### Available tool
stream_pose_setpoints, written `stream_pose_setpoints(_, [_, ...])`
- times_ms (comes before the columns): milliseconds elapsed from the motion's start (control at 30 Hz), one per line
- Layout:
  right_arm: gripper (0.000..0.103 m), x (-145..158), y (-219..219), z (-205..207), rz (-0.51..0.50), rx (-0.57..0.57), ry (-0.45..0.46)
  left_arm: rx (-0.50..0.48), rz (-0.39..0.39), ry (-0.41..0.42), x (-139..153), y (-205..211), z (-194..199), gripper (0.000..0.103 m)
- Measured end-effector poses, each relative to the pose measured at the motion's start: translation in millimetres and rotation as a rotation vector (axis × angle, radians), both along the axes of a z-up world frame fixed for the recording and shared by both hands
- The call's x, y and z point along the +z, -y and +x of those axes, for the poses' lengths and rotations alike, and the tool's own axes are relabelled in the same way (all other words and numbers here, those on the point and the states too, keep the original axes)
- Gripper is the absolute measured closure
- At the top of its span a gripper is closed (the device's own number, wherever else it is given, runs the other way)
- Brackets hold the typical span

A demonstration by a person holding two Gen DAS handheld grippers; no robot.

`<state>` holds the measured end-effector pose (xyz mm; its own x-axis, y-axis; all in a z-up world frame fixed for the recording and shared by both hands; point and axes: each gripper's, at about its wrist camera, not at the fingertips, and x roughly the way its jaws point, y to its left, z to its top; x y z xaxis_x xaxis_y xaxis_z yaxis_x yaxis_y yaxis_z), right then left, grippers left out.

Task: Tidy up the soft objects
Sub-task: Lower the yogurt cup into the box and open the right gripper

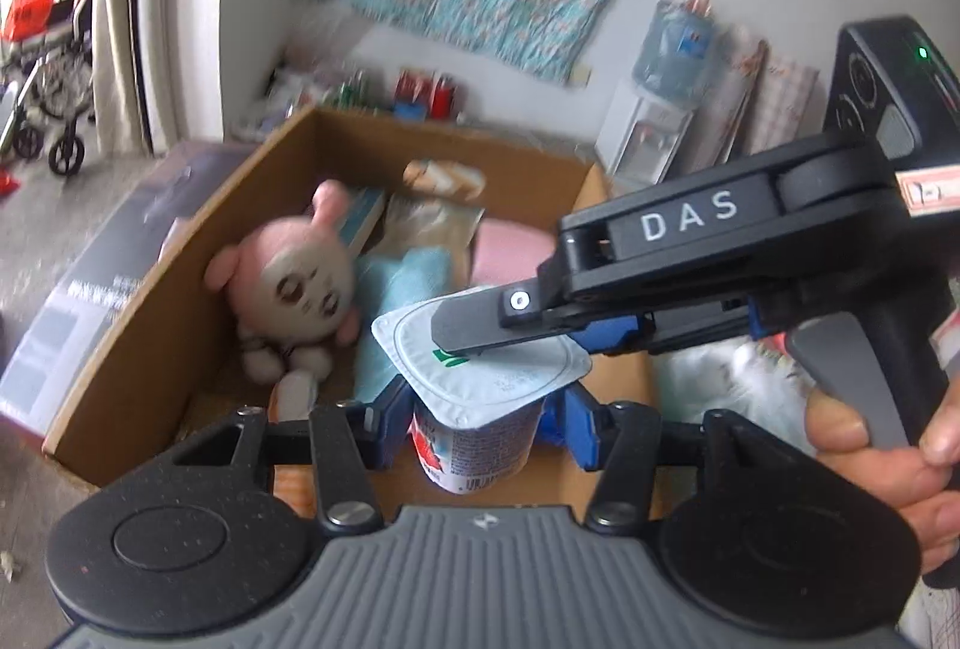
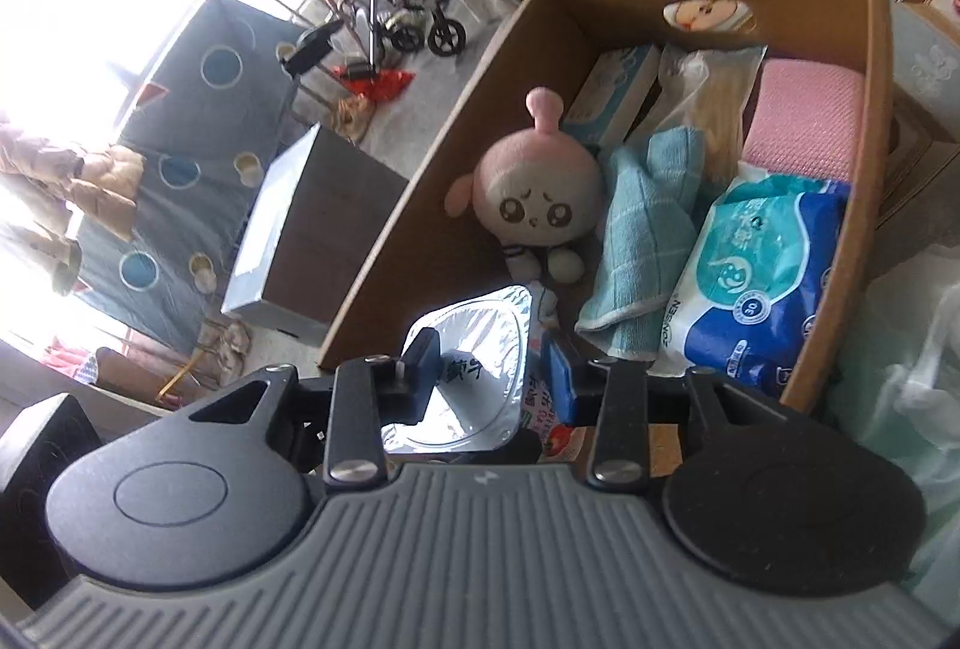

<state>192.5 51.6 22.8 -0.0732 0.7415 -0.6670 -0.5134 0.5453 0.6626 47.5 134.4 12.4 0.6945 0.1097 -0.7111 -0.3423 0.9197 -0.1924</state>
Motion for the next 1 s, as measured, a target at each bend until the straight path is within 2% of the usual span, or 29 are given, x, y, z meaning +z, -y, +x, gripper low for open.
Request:
stream_pose_setpoints(167, [0.065,-36.2,-25.9,3.3,-0.098,0.039,-0.067,-0.003,-0.108,-0.094,-32.5,-33.9,3.2,0.050])
stream_pose_setpoints(267, [0.065,-56.7,-32.4,9.8,-0.140,0.043,-0.100,-0.006,-0.179,-0.130,-48.7,-45.1,4.2,0.050])
stream_pose_setpoints(333, [0.065,-64.8,-35.5,11.2,-0.155,0.044,-0.115,-0.010,-0.199,-0.146,-55.6,-50.5,7.8,0.050])
stream_pose_setpoints(567, [0.065,-79.7,-44.2,10.2,-0.193,0.068,-0.136,-0.024,-0.214,-0.199,-71.7,-60.1,17.5,0.050])
stream_pose_setpoints(1000, [0.061,-85.0,-56.5,12.1,-0.214,0.102,-0.100,-0.032,-0.211,-0.178,-67.6,-62.5,11.4,0.048])
